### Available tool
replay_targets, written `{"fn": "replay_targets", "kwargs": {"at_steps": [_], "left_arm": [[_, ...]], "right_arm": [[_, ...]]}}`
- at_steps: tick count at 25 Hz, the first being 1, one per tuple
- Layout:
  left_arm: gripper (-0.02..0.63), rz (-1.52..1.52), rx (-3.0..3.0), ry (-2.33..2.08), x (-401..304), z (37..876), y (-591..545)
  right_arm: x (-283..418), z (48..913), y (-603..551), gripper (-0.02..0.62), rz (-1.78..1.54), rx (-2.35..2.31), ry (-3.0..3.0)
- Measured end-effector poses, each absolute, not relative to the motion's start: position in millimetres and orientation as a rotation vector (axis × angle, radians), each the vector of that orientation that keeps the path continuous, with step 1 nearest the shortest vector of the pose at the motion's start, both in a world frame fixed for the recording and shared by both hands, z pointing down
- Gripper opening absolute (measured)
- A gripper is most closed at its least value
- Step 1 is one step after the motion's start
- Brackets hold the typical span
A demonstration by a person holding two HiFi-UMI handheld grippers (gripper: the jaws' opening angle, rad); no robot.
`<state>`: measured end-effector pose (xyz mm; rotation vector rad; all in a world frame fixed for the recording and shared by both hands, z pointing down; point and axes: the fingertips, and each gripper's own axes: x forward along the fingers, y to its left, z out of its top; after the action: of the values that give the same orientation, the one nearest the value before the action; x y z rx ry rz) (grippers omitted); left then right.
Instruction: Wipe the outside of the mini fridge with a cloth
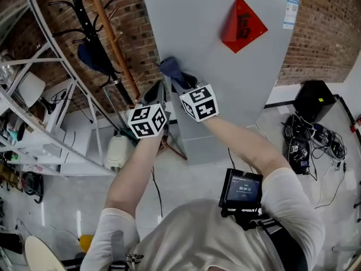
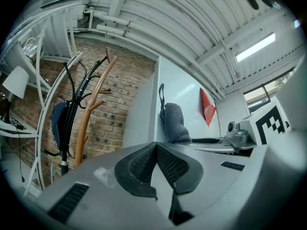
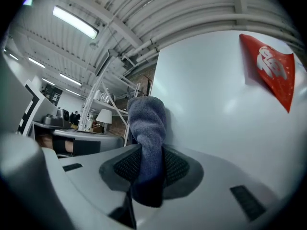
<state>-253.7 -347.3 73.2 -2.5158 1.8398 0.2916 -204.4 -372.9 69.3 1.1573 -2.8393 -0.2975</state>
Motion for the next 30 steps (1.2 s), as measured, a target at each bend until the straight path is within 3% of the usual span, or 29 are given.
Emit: {"fn": "replay_targets", "kwargs": {"at_steps": [12, 30], "left_arm": [[0.003, 0.297, -2.623, 1.701, -211, 73, -362], [0.003, 0.275, -2.784, 1.481, -53, 77, -392]], "right_arm": [[-166, 68, -382, 0.11, -0.335, 1.304, -2.748], [33, 66, -426, 0.11, -0.287, 1.653, -2.554]]}}
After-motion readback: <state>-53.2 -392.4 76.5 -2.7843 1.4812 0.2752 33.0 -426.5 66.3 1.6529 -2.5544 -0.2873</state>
